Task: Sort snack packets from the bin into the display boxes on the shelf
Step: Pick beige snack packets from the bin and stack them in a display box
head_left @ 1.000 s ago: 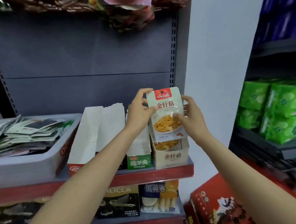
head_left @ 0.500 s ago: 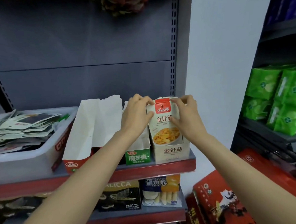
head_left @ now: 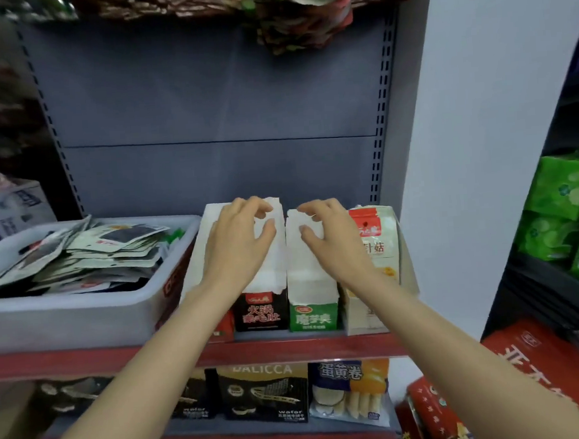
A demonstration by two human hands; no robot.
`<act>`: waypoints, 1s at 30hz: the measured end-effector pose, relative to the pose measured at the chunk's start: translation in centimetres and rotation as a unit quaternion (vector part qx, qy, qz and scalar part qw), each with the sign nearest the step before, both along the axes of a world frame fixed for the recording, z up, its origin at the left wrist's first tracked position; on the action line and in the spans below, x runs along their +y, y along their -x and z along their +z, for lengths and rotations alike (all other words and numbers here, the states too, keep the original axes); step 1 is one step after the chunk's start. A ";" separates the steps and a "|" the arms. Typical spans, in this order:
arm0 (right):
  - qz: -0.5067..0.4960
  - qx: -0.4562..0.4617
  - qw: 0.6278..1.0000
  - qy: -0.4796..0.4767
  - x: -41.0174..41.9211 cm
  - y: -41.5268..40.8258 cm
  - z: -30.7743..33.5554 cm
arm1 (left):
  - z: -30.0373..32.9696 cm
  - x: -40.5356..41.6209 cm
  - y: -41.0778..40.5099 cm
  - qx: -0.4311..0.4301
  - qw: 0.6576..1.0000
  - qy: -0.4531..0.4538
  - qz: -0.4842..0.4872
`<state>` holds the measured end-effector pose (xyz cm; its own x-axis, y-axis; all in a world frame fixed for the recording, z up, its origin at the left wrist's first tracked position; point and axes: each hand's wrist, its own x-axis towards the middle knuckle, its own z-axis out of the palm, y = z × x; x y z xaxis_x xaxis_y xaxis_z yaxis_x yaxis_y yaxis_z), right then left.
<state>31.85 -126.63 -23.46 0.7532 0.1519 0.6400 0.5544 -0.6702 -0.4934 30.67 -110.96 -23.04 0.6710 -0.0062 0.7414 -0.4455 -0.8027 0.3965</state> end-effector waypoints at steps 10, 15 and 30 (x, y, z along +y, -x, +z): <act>0.133 0.056 0.989 0.038 17.8 -1.5 0.3 | 1.4 18.2 1.7 0.040 0.977 0.026 0.208; 0.177 0.103 0.974 0.102 25.1 -1.8 0.6 | 1.5 25.1 1.9 0.209 0.944 -0.001 0.254; 0.184 0.156 0.957 0.158 29.5 -2.9 0.3 | -0.7 30.0 5.6 0.245 0.967 0.021 0.062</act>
